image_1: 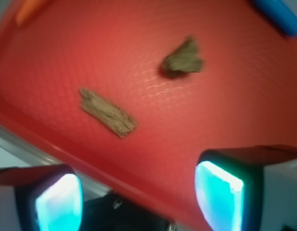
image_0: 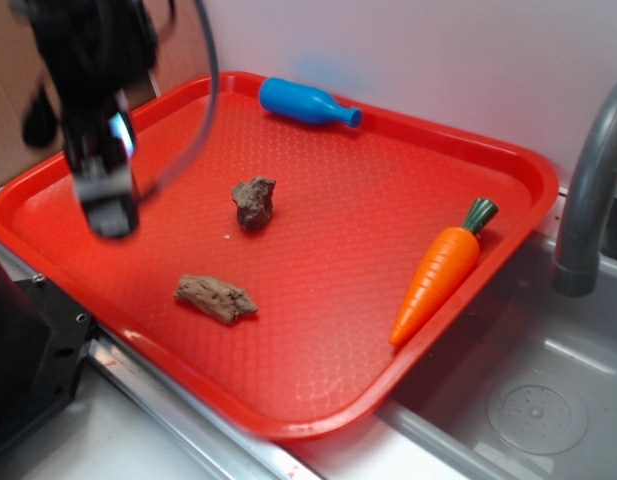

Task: Grab the wood chip.

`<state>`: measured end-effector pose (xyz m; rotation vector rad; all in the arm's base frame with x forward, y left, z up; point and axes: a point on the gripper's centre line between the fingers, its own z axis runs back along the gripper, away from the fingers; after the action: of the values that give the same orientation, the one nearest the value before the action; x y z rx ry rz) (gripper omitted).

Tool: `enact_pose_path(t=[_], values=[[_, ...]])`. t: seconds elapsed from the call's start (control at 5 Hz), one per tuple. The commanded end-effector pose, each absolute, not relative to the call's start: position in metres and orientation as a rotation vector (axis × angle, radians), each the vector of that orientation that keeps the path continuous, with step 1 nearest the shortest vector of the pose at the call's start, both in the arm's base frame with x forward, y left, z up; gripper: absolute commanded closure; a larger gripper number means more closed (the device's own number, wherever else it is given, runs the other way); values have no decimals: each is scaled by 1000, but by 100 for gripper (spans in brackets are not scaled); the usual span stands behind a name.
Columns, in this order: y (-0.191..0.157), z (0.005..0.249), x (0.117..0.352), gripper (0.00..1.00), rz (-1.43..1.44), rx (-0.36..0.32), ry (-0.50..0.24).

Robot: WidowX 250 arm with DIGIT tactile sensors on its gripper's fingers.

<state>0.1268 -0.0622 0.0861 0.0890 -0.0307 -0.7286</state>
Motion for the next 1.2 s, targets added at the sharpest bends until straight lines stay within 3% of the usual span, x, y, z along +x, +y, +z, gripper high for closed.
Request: enact_pose_path(t=[0.0, 0.2, 0.4, 0.6, 0.8, 1.0], values=[[-73, 32, 135, 0, -878, 90, -64], [-74, 12, 146, 0, -889, 26, -43], [-82, 10, 149, 0, -907, -45, -51], [-85, 3, 148, 0, -921, -29, -30], [-81, 7, 146, 100, -892, -24, -43], [-81, 13, 142, 100, -865, -37, -54]])
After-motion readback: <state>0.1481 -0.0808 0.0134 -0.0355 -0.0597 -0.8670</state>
